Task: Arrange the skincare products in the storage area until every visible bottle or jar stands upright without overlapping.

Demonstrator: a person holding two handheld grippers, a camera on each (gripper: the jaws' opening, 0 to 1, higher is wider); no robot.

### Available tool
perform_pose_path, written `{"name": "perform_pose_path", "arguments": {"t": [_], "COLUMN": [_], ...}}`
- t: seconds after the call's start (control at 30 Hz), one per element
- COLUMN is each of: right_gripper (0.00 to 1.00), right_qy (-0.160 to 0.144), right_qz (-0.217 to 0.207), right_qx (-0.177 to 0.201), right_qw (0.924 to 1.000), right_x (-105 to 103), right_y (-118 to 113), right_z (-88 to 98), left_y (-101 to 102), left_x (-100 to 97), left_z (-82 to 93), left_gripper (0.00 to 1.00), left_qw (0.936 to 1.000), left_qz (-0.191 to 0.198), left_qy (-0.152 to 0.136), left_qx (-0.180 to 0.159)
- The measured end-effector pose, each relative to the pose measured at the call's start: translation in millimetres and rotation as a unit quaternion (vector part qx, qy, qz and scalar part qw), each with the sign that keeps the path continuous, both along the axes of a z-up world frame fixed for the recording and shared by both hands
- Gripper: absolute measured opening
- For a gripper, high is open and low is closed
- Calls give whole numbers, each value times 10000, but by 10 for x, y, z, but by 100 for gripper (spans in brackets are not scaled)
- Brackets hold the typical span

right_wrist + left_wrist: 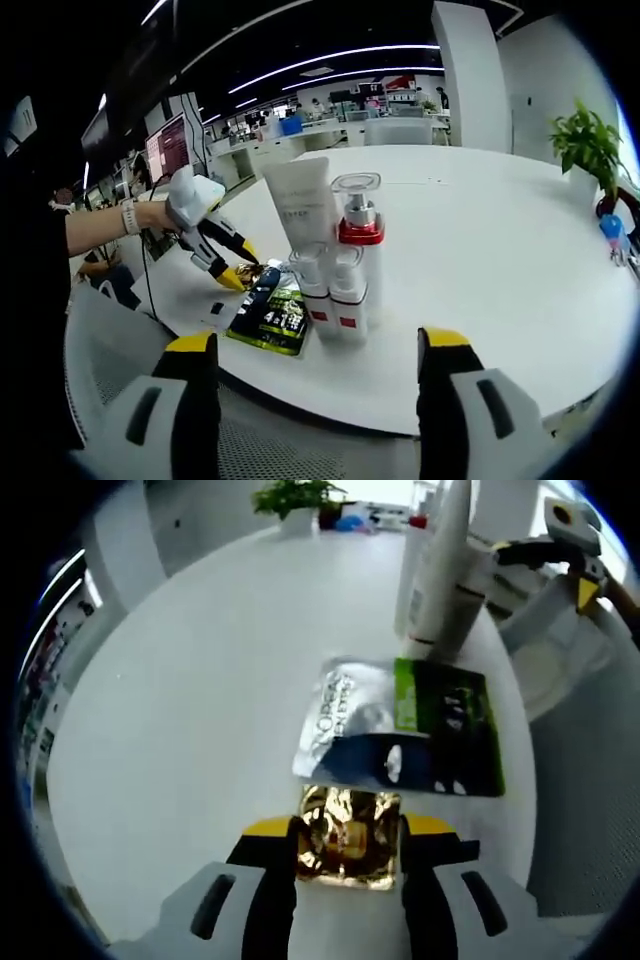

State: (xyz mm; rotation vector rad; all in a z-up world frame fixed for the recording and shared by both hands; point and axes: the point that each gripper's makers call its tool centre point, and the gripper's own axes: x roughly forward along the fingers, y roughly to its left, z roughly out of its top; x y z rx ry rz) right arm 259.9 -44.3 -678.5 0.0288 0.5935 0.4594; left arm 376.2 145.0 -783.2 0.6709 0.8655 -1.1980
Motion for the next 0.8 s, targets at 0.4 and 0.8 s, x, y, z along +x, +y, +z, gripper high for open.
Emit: {"name": "perform_pose_path", "arguments": {"t": [0.4, 0.8], "right_gripper": [83, 83], "right_qy": [-65, -106], "right_qz": [-7, 126], "right_qx": [23, 75], "right_qw": [10000, 9998], "right_x": [-6, -22], "right_y": [13, 59], "right_z": [30, 56], "left_y": [-10, -26], "left_x": [32, 14], "left_z": [16, 27], "left_gripper": [44, 46], "left_qw": [9998, 9992], "left_qz": [-50, -97], "left_qy": [-197, -283], "left_qx": [68, 255]}}
